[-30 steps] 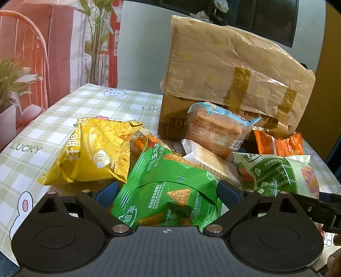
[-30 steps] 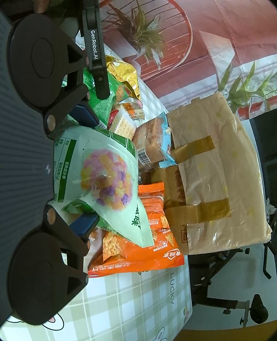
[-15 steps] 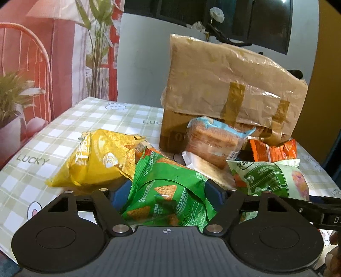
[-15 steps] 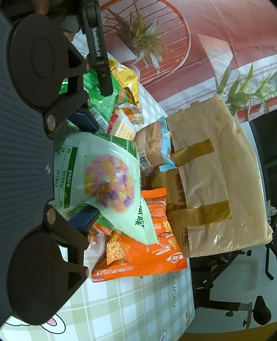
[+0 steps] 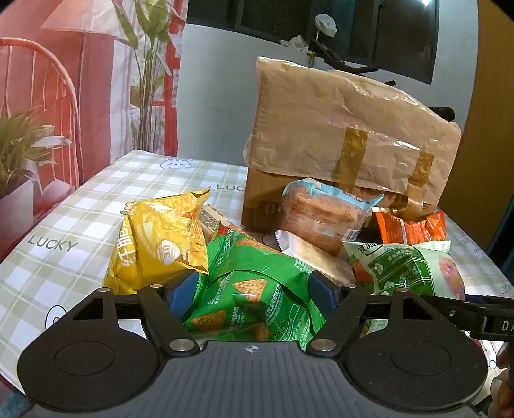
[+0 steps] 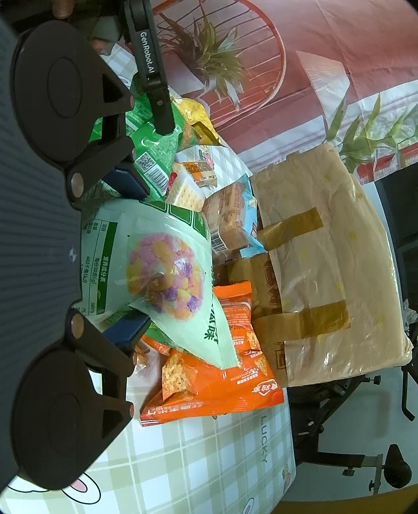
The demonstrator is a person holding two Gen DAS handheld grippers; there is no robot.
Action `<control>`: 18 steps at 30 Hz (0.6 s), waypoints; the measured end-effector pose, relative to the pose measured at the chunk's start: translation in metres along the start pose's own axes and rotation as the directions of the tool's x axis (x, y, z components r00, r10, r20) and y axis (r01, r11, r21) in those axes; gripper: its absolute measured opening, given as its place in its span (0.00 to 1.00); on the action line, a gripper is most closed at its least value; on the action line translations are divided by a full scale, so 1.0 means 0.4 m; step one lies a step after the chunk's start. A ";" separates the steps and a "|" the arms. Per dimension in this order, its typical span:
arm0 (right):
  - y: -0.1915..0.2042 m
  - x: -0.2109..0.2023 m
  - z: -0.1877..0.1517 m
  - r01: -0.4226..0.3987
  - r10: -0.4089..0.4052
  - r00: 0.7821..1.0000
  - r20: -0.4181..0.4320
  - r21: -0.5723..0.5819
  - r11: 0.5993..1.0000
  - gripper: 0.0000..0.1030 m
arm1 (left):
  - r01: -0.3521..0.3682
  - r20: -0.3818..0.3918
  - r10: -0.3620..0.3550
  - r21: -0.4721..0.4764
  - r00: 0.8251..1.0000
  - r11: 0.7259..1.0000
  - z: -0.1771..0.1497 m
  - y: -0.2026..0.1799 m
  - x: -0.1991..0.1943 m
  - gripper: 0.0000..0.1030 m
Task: Organize snacks
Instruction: 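Close the left tool on the green chip bag while the right tool grips the white-green candy bag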
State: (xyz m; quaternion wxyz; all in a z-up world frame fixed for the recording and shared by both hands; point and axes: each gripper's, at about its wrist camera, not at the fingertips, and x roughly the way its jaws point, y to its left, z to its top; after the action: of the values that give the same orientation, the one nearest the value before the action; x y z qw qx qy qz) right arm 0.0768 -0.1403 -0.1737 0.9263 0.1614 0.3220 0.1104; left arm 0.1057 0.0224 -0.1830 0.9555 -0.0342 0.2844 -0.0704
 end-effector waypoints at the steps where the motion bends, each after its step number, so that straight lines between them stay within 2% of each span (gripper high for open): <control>1: 0.000 0.000 0.000 0.000 0.000 1.000 0.000 0.002 1.000 0.78 | 0.002 0.006 -0.002 -0.001 1.000 1.000 0.000 0.002 -0.004 0.75; 12: -0.002 0.001 -0.003 -0.001 0.001 1.000 0.004 0.008 1.000 0.79 | 0.008 0.025 -0.008 -0.002 1.000 1.000 0.000 0.002 -0.012 0.75; 18: -0.003 0.005 -0.003 -0.003 0.003 1.000 0.001 0.017 1.000 0.81 | 0.047 0.032 -0.048 0.009 0.998 0.999 0.000 -0.004 -0.022 0.75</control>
State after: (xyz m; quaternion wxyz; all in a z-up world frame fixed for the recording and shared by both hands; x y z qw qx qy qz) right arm 0.0775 -0.1406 -0.1762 0.9249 0.1700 0.3220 0.1091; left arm 0.0984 0.0222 -0.1780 0.9582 -0.0381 0.2677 -0.0937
